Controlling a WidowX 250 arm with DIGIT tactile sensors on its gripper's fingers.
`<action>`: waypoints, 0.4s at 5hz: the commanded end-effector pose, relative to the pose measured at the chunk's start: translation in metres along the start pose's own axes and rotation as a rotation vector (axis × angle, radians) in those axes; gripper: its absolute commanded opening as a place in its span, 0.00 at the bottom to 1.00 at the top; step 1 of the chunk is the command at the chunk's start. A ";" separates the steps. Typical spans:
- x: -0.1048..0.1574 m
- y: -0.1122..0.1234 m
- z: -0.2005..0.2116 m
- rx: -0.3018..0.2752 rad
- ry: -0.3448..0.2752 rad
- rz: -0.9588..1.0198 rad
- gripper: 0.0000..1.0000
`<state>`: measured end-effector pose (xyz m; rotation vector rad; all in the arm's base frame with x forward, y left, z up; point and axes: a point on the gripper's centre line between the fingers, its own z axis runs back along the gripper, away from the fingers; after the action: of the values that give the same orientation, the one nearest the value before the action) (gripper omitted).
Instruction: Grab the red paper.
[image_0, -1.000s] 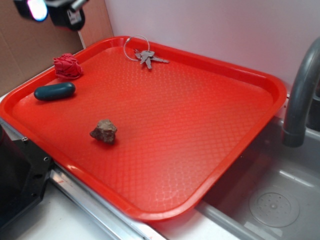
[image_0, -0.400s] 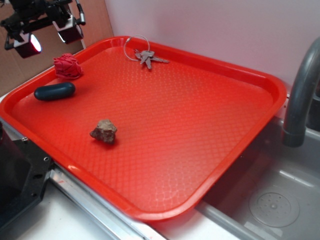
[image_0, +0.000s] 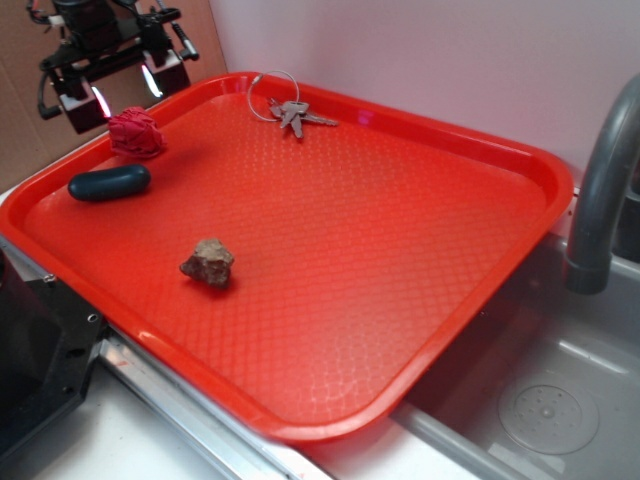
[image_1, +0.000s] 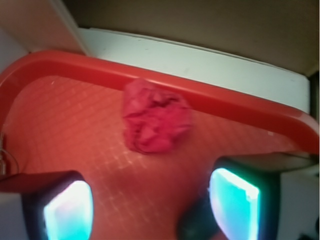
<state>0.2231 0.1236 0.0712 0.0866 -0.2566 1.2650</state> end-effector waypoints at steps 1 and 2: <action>-0.004 -0.013 -0.005 0.024 -0.032 -0.058 1.00; -0.007 -0.019 -0.017 0.067 -0.024 -0.082 1.00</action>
<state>0.2447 0.1138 0.0414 0.1808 -0.1755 1.1791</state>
